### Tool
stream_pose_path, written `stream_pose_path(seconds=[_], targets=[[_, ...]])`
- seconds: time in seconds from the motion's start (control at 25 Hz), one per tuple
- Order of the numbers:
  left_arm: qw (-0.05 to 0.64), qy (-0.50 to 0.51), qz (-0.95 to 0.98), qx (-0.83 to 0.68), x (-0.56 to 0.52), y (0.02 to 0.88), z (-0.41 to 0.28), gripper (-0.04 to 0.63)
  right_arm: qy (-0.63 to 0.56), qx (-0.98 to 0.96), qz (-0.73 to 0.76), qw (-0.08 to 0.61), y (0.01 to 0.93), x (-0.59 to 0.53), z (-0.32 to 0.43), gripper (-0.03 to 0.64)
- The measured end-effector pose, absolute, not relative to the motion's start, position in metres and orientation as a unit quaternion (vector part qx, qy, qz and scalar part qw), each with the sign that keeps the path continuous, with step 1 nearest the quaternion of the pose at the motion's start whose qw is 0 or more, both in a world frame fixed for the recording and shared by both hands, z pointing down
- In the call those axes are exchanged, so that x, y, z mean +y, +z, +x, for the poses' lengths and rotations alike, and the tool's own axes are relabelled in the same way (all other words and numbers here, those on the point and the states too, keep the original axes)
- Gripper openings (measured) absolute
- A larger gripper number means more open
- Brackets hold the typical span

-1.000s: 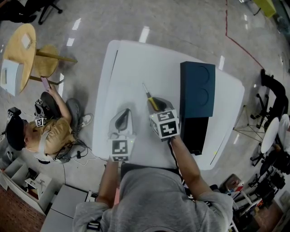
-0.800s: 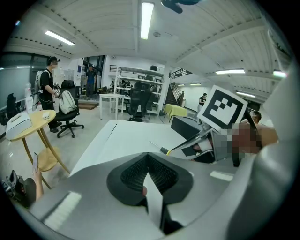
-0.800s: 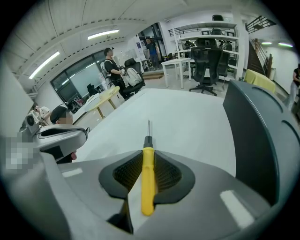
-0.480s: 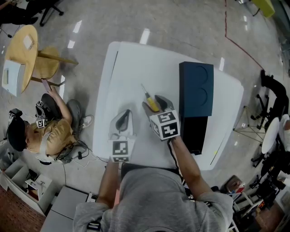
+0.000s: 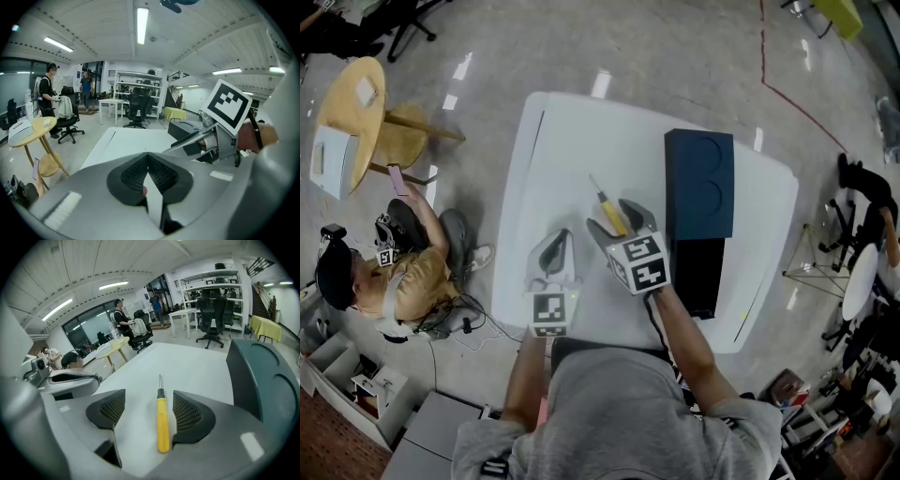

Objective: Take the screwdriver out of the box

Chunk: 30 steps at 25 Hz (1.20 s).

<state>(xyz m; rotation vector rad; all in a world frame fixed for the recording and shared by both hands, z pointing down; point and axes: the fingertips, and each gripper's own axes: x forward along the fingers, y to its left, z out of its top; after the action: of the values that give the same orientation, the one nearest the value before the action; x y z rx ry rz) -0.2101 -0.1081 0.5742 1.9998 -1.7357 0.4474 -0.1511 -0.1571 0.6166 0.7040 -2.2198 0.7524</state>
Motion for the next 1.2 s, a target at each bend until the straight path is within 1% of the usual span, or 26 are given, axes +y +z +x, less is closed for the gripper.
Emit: stream_pose_path(seconds=[0.24,0.8,1.08,1.2], targets=[[0.209,0.163,0.728,-0.633,-0.100,0.558,-0.204,0.012,0.282,-0.859,0.267,0.332,0.600,-0.148,-0.146,0.320],[0.155,0.147,0.737,-0.641,-0.080,0.505,-0.181,0.012,0.234,-0.883,0.296,0.279,0.541,-0.130,-0.109,0.182],[0.126,0.135,0.735,-0.652,-0.064,0.470,-0.164,0.012,0.201,-0.894,0.326,0.233,0.501,-0.116,-0.076,0.095],[0.115,0.129,0.735,-0.656,-0.055,0.457,-0.156,0.012,0.188,-0.898,0.332,0.219,0.485,-0.108,-0.063,0.070]])
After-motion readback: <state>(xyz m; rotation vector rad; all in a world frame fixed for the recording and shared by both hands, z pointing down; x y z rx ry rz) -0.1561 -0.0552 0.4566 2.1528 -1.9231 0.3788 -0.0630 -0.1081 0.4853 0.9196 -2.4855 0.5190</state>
